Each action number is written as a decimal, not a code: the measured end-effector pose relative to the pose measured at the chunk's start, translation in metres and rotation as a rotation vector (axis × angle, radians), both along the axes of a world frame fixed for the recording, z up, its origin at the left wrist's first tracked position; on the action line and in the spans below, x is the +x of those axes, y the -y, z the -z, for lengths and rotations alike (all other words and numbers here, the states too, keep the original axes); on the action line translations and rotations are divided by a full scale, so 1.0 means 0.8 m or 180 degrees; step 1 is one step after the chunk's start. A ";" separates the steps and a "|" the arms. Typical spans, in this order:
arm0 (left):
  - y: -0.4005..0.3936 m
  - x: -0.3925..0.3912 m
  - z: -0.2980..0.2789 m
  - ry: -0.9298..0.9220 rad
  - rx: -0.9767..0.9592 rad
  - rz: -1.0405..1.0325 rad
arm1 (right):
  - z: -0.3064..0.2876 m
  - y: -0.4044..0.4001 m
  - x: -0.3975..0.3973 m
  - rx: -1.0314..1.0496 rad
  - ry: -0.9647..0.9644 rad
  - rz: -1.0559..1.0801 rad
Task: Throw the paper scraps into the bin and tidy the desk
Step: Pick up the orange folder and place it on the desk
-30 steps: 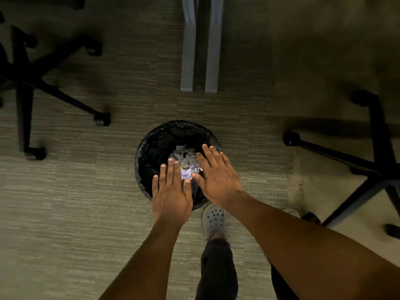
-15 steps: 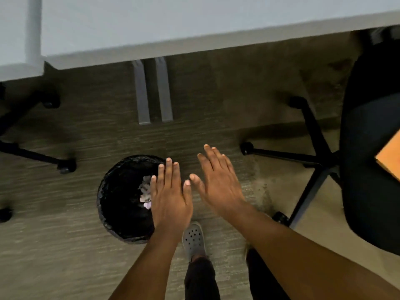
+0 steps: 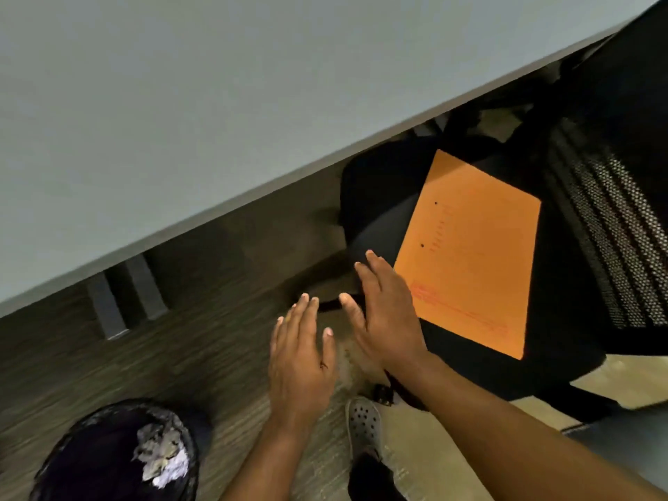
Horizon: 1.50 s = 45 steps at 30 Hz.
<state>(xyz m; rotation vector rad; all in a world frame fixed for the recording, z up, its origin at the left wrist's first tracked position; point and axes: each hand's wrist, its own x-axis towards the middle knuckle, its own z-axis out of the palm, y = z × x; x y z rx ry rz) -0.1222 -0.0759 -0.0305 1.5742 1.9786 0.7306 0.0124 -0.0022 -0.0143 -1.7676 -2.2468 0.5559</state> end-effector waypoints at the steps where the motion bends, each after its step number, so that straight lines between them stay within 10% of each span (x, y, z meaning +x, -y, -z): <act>1: -0.014 0.019 -0.004 0.0135 0.0000 0.0008 | -0.001 -0.007 0.027 -0.0022 0.0040 0.0157; 9: -0.102 0.131 0.000 0.0921 -0.1026 0.0096 | 0.018 -0.016 0.208 -0.1012 0.0123 0.2083; 19: -0.134 0.148 -0.029 0.1415 -0.1577 -0.0991 | -0.022 -0.030 0.266 -0.2049 -0.1468 0.3990; 25: -0.114 0.130 -0.113 0.2692 -0.2112 -0.0994 | -0.109 0.008 0.262 -0.1704 -0.1757 0.3758; 45: 0.016 -0.096 -0.389 0.2856 -0.1301 -0.0571 | -0.368 0.092 0.071 -0.1122 -0.2993 0.2397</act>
